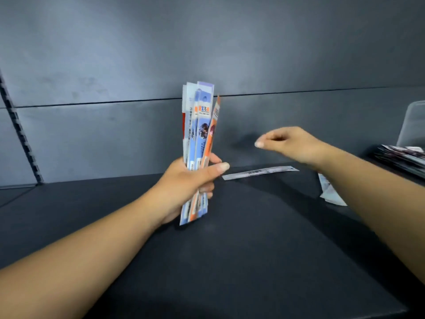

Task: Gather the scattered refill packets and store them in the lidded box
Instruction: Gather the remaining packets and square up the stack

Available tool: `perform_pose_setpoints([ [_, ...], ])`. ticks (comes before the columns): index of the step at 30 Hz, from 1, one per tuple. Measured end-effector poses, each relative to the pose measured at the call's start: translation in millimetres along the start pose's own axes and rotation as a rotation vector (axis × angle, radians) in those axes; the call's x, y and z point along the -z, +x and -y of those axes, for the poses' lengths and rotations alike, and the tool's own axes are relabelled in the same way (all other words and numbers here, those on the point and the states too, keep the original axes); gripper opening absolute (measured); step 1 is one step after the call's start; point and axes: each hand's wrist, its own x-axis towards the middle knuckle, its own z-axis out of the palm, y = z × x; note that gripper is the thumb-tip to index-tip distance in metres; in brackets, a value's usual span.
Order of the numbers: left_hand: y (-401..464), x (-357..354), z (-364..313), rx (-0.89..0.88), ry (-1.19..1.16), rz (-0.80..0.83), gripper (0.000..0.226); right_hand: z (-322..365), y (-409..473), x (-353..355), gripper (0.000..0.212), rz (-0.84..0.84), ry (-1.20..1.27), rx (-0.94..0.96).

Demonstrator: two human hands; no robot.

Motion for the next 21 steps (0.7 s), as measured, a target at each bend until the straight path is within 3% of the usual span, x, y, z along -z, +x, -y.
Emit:
perform_pose_setpoints([
  [2,5.8,7.4,4.2,0.023,-0.032,-0.041,0.017,-29.3,9.4,-4.1,0.035,0.068,-0.262,-0.097],
  [4,10.4,11.9,7.9,0.050,-0.071,-0.044,0.016,-52.0,16.2,-11.6,0.059,0.219,-0.411,-0.200],
  [6,12.5,13.6,10.5,0.059,-0.094,-0.027,0.016,-60.0,21.0,-15.4,0.068,0.267,-0.484,-0.221],
  [12,13.4,15.7,11.3,0.073,-0.136,-0.016,0.017,-47.7,15.1,-22.8,0.024,0.140,-0.494,0.013],
  [17,11.5,17.4,5.6,0.022,-0.125,-0.033,0.022,-5.1,-7.1,-11.7,0.023,0.159,-0.328,0.040],
  [21,10.7,31.1,-12.0,-0.018,-0.084,-0.056,0.031,37.2,-40.2,-4.7,0.027,0.370,-0.401,0.124],
])
